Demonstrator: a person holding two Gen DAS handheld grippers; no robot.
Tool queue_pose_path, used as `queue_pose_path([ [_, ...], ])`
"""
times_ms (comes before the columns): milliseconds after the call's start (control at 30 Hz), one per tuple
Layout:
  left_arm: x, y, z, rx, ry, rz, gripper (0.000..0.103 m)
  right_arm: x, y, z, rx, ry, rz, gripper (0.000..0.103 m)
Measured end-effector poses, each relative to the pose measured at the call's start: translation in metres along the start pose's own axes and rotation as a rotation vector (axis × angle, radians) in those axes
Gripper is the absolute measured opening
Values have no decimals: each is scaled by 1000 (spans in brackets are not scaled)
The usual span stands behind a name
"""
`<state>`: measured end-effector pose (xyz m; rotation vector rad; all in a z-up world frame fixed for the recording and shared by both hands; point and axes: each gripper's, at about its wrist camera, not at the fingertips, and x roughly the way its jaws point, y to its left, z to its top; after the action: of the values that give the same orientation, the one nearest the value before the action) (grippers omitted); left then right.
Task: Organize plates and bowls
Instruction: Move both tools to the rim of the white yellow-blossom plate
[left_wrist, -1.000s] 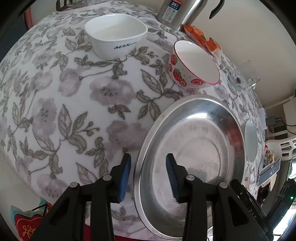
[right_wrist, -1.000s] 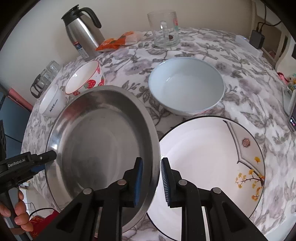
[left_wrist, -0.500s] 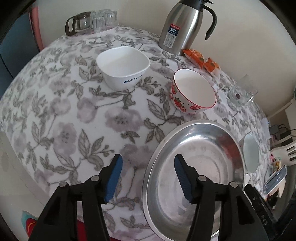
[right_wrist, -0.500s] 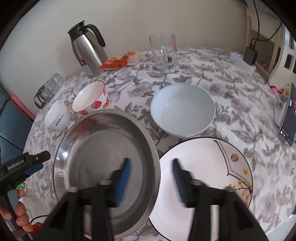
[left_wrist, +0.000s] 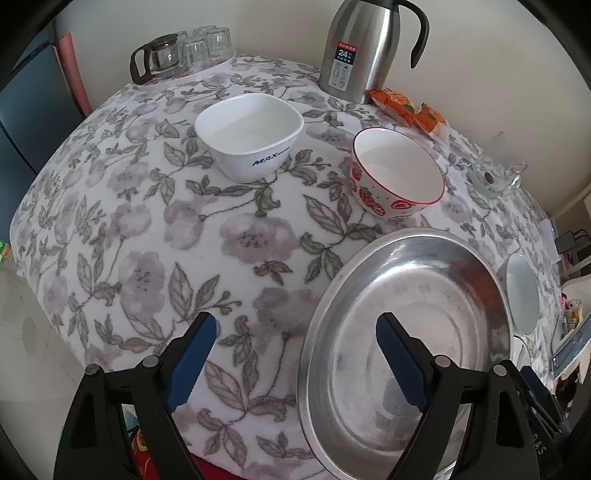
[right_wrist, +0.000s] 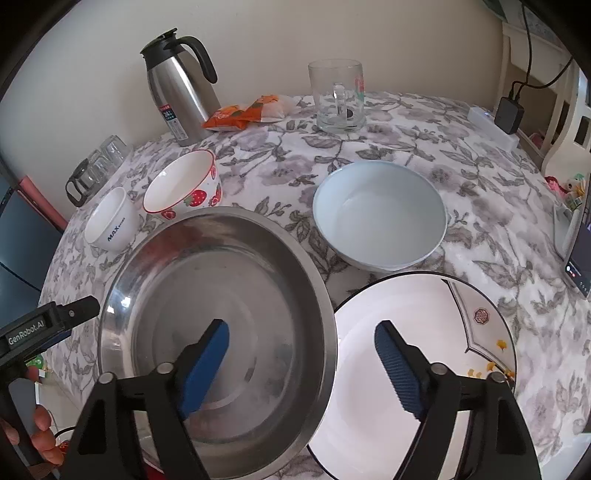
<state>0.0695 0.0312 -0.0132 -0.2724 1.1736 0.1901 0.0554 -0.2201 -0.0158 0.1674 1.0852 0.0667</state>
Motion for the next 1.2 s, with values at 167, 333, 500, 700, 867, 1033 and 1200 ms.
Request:
queue_pose_path([
  [167, -2, -1, 0, 7, -16, 11, 93, 0, -1, 1, 8, -9, -5, 103],
  [333, -4, -5, 0, 25, -34, 7, 95, -2, -6, 1, 27, -18, -22, 103],
  [500, -11, -9, 1, 41, -84, -15, 96, -12, -14, 2, 65, -59, -32, 103],
  [700, -26, -23, 1, 99, -179, -63, 96, -32, -30, 3, 153, -109, -27, 103],
  [867, -39, -38, 1, 152, -228, -125, 96, -56, -60, -2, 259, -169, -75, 103],
  [1033, -40, -54, -2, 206, -201, -226, 96, -65, -93, -10, 383, -186, -120, 103],
  [1200, -42, -73, -12, 278, -173, -286, 96, -59, -122, -19, 479, -133, -169, 103],
])
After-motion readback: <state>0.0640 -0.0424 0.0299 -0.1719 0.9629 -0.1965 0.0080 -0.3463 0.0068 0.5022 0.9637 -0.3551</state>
